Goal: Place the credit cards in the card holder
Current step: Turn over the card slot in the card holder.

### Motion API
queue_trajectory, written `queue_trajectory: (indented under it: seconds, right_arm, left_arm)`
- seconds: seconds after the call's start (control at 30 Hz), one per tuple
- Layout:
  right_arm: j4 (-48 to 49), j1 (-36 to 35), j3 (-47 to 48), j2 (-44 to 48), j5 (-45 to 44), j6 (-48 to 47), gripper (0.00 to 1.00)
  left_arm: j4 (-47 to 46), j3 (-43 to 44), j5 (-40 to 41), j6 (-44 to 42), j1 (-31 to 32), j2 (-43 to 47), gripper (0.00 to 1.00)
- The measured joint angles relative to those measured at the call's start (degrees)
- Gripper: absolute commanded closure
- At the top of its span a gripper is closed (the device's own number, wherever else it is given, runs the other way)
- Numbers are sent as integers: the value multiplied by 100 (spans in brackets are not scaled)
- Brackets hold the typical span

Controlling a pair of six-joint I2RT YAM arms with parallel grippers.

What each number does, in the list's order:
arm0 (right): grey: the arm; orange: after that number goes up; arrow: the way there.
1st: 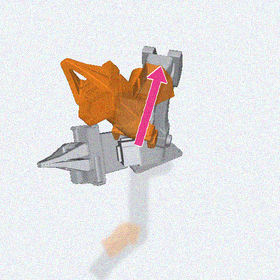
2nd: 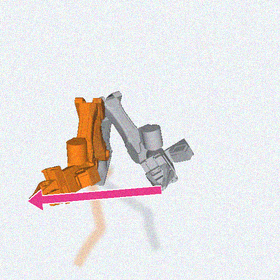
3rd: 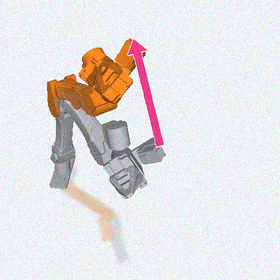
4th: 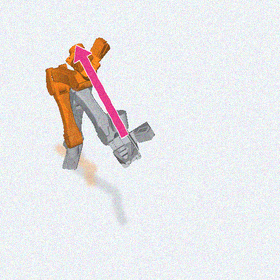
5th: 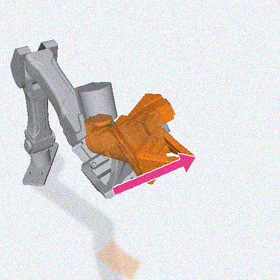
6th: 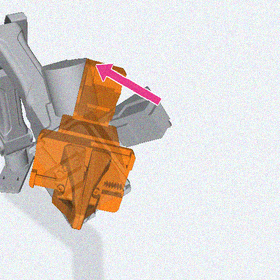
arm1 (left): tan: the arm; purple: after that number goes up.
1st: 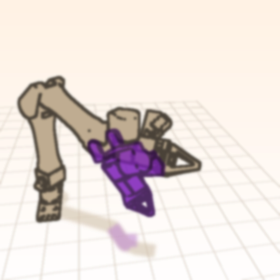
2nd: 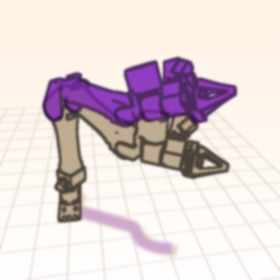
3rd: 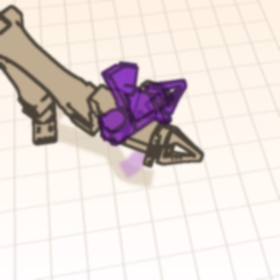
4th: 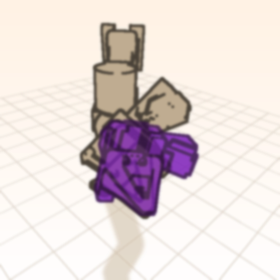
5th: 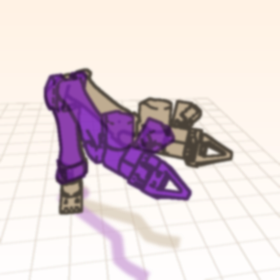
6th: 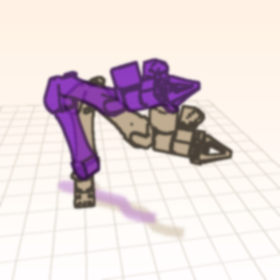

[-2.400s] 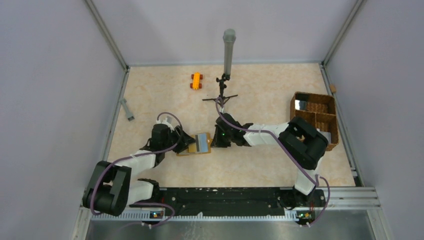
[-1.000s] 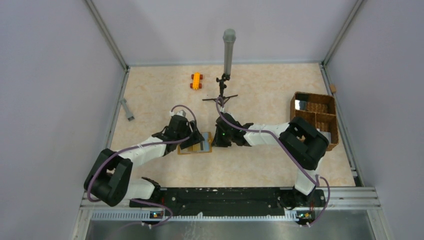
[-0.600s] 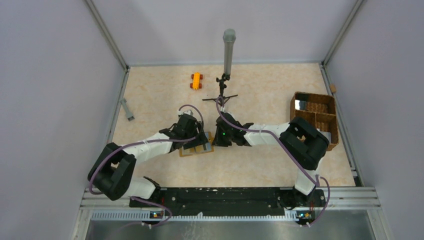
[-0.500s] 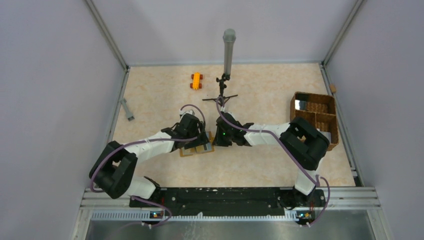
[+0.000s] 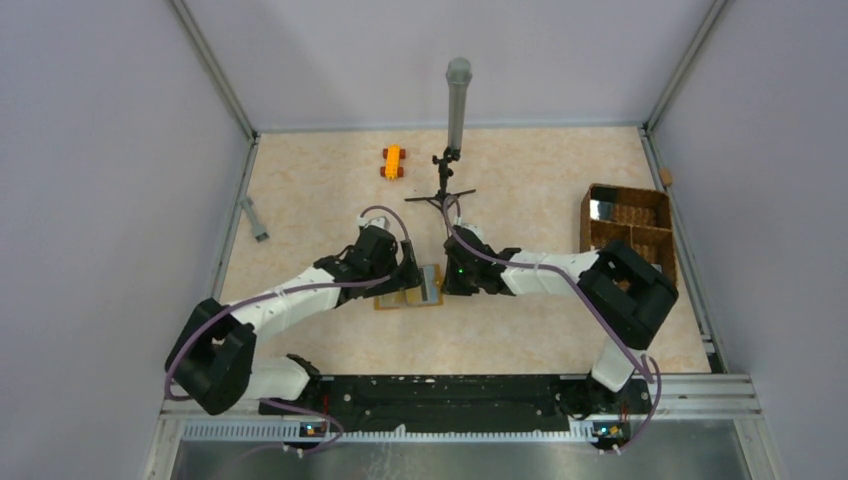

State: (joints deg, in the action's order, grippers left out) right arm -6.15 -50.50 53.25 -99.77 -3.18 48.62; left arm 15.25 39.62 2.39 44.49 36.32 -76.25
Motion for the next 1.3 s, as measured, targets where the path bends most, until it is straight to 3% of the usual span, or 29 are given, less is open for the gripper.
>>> queue_trajectory:
  seconds: [0.13, 0.27, 0.4, 0.5, 0.67, 1.3]
  right_arm:
    - [-101, 142, -232, 310, -39, -199, 61]
    - [-293, 184, -393, 660, -22, -433, 52]
    - [-374, 184, -459, 1115, 94, -651, 61]
    - [-251, 188, -485, 1381, 339, -723, 68]
    - [35, 188, -479, 1257, 715, -754, 78]
    - [551, 188, -247, 192, 1145, -706, 83]
  left_arm:
    - [227, -4, -35, -125, -195, 492, 4]
    - [170, -234, -280, -227, -586, 953, 5]
    - [37, -667, -627, -260, -1185, 1038, 10]
    - [-66, -940, -896, -245, -1360, 994, 22]
    - [-313, -1134, -1215, -166, -1460, 809, 34]
    - [-501, -1134, -1001, -160, -1469, 588, 51]
